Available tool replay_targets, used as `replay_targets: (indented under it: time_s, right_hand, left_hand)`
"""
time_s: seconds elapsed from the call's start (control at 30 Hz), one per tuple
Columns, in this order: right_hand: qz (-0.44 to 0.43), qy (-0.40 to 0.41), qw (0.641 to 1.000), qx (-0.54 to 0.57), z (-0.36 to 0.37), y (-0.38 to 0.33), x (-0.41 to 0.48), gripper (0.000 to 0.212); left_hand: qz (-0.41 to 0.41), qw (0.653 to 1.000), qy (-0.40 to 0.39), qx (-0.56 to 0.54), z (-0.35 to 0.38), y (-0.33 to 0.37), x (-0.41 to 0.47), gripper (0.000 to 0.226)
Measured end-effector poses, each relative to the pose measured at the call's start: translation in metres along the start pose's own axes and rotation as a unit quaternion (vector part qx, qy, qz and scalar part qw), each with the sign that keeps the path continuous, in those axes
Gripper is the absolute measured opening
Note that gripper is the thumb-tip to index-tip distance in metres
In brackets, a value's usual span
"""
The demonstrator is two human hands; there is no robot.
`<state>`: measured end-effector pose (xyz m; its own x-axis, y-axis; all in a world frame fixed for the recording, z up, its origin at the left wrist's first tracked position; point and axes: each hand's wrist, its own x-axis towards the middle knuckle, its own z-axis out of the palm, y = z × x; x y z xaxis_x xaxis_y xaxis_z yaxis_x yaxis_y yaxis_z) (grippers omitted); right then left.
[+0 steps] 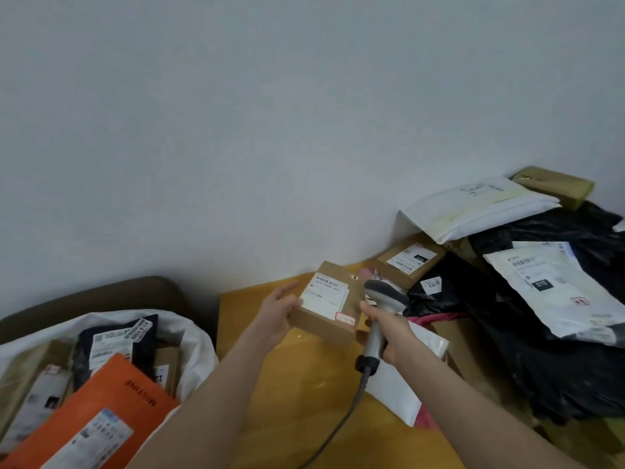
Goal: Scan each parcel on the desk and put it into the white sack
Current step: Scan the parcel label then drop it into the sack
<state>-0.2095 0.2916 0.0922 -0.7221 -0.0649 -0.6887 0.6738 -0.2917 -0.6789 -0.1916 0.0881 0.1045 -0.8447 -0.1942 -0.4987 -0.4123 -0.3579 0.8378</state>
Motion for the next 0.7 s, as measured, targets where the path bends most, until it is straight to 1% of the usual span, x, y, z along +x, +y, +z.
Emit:
replay_targets:
  time_s: [0.07, 0.17, 0.27, 0.4, 0.5, 0.57, 0.6, 0.7]
  right_hand:
    - [-0.017, 0.011, 1.0, -0.014, 0.002, 0.003, -0.008, 0.029]
    - [-0.062, 0.043, 0.997, -0.014, 0.002, 0.003, -0.02, 0.016]
    - [-0.111, 0.057, 0.992, -0.032, -0.001, 0.002, -0.03, 0.017]
    - [-0.14, 0.063, 0.986, -0.063, -0.009, 0.003, -0.035, 0.016]
    - [-0.159, 0.083, 0.98, -0.081, -0.017, 0.006, -0.035, 0.015]
    - [-0.159, 0.098, 0.978, -0.09, -0.022, 0.008, -0.038, 0.019]
    - [-0.158, 0.092, 0.979, -0.093, -0.024, 0.011, -0.042, 0.019]
    - [-0.144, 0.038, 0.984, -0.102, -0.025, 0.019, -0.061, 0.01]
  left_hand:
    - [0.004, 0.999, -0.027, 0.027, 0.0, 0.001, -0.004, 0.053]
    - [-0.003, 0.997, -0.066, 0.05, -0.004, 0.003, -0.005, 0.057]
    - [-0.019, 0.99, -0.09, 0.112, -0.007, 0.007, -0.008, 0.062]
    - [-0.044, 0.98, -0.076, 0.181, -0.001, 0.01, -0.016, 0.045]
    - [-0.036, 0.982, -0.065, 0.175, 0.003, 0.002, -0.019, 0.033]
    - [-0.017, 0.983, -0.033, 0.177, 0.006, -0.007, -0.019, 0.036]
    - [-0.008, 0.984, -0.019, 0.179, 0.007, -0.011, -0.019, 0.039]
    - [0.015, 0.984, 0.008, 0.177, 0.012, -0.023, -0.017, 0.05]
